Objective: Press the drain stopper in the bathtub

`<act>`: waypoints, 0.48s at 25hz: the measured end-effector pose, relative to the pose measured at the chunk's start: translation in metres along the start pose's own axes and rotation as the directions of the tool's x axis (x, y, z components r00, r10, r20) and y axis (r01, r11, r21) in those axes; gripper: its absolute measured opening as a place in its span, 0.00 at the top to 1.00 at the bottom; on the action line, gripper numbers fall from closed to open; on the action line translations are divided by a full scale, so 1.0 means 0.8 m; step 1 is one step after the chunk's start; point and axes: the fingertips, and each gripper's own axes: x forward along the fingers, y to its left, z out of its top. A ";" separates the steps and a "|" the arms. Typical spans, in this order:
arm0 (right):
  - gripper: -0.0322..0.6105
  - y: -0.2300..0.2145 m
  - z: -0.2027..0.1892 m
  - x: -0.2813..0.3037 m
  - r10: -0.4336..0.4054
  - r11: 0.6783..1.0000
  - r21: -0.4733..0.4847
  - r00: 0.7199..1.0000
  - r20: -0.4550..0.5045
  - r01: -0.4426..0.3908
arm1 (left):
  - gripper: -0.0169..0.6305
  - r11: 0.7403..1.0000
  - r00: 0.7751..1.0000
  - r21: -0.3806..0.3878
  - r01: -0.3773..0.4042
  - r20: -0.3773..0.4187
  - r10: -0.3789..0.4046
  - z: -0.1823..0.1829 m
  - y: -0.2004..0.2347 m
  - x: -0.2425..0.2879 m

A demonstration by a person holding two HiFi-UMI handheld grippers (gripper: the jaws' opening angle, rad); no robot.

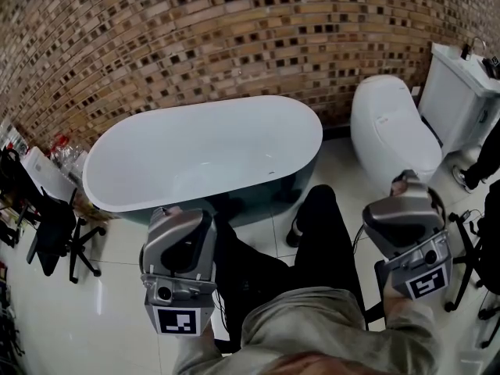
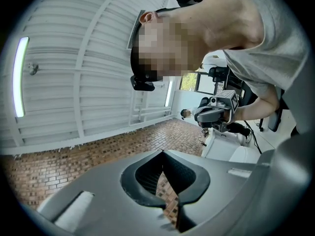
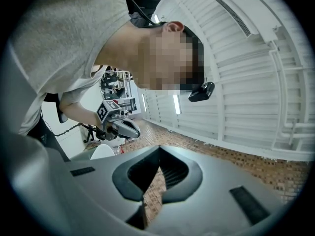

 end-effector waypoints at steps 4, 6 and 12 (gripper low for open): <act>0.95 0.003 0.000 0.001 0.010 1.000 -0.004 1.000 0.001 -0.010 | 0.96 1.000 1.000 0.003 0.001 0.003 -0.001 0.001 -0.001 0.000; 0.95 0.004 0.000 0.000 0.011 1.000 -0.003 1.000 0.001 -0.011 | 0.96 1.000 1.000 0.007 0.002 -0.002 -0.001 -0.001 -0.003 0.000; 0.95 0.003 -0.003 0.002 0.019 1.000 -0.004 1.000 -0.007 -0.019 | 0.96 1.000 1.000 0.017 0.011 -0.009 -0.010 -0.001 -0.006 0.004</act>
